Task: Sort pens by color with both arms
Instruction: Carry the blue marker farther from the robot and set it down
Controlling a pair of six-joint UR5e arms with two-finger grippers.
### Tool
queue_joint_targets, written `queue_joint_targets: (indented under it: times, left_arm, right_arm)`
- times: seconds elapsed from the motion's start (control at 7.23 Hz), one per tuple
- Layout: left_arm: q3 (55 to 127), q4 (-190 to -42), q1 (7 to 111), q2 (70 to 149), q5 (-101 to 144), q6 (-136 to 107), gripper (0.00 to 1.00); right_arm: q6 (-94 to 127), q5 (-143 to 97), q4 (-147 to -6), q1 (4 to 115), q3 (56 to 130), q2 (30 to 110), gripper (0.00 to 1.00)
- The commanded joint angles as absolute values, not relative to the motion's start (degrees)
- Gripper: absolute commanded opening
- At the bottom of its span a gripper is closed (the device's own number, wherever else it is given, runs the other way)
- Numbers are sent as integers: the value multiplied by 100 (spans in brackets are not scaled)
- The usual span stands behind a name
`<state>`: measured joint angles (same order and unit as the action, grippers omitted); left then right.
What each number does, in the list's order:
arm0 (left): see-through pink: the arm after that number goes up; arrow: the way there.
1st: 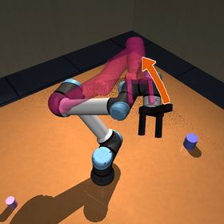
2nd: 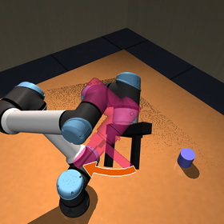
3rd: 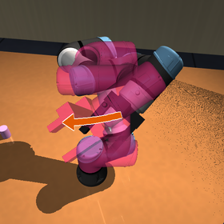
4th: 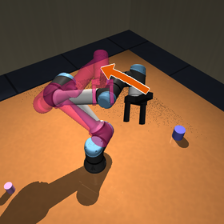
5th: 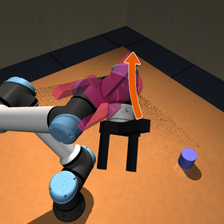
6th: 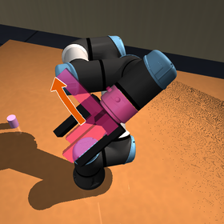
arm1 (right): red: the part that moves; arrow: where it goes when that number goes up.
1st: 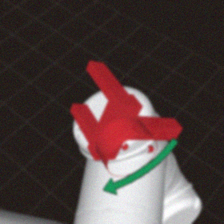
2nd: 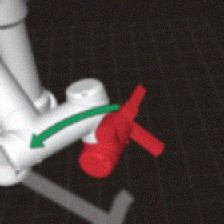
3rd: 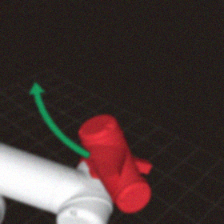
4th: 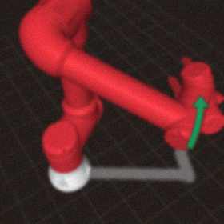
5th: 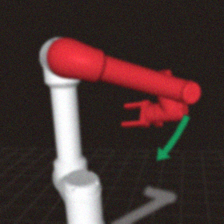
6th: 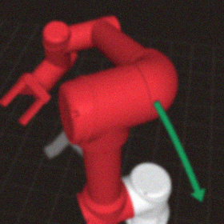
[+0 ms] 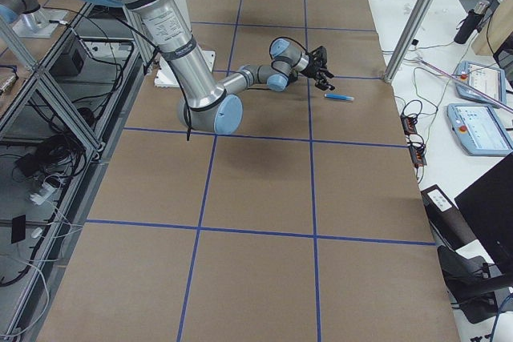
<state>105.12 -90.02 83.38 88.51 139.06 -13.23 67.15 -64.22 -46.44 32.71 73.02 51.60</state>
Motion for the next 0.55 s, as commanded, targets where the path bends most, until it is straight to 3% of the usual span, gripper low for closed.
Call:
queue_joint_targets:
  times: [0.0, 0.28, 0.41]
  left_arm:
    - [10836, -9934, 7510, 8947, 13904, -3347, 100]
    - [11168, -10371, 6622, 9629, 13834, -5379, 100]
    - [11249, -10362, 6296, 10094, 13808, -6014, 99]
  right_arm:
    - [6810, -7316, -4676, 3496, 8170, 5675, 100]
    - [7197, -8963, -4684, 4371, 8620, 6159, 100]
    - [7233, -9748, -4685, 4603, 9179, 6692, 100]
